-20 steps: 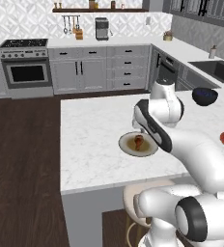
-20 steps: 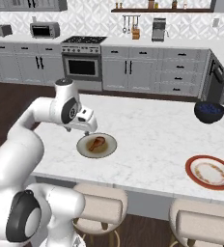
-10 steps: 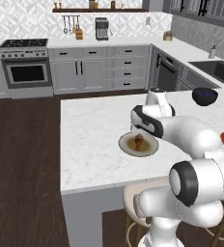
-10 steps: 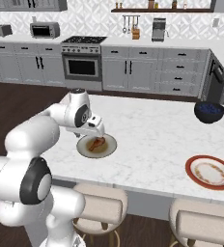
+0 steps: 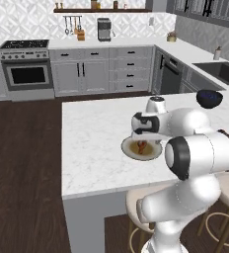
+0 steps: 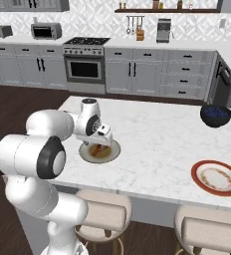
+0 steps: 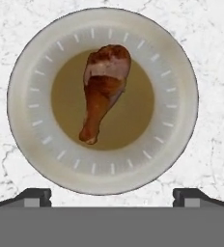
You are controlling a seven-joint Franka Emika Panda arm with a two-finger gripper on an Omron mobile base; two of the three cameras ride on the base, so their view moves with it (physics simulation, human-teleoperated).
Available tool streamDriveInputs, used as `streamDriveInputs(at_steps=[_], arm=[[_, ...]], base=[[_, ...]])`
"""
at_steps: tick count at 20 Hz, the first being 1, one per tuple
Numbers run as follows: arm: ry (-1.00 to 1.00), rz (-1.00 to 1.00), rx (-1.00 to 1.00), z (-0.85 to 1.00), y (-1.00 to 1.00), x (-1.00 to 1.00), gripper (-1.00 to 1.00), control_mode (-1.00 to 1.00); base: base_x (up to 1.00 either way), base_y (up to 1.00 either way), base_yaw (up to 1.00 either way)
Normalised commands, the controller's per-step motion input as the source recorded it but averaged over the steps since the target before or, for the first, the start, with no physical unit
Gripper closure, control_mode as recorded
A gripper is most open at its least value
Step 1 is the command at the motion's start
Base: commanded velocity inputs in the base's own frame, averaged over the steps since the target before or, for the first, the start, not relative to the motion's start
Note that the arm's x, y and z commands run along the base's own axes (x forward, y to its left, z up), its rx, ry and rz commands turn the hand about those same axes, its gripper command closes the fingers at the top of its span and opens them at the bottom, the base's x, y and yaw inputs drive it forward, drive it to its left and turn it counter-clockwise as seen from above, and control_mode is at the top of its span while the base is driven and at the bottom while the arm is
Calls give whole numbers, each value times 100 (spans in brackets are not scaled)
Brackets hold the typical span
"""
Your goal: Pick the chicken drumstick and carrot from their plates and place them in the bowl. Then put the bowl in the fridge.
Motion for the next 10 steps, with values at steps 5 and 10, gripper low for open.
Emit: streamDriveInputs(at_steps=[5,10], arm=[[0,0,4,-37,0,43,-100,-100],[2,0,0,-29,0,36,-100,-100]], base=[[0,0,0],[0,0,0]])
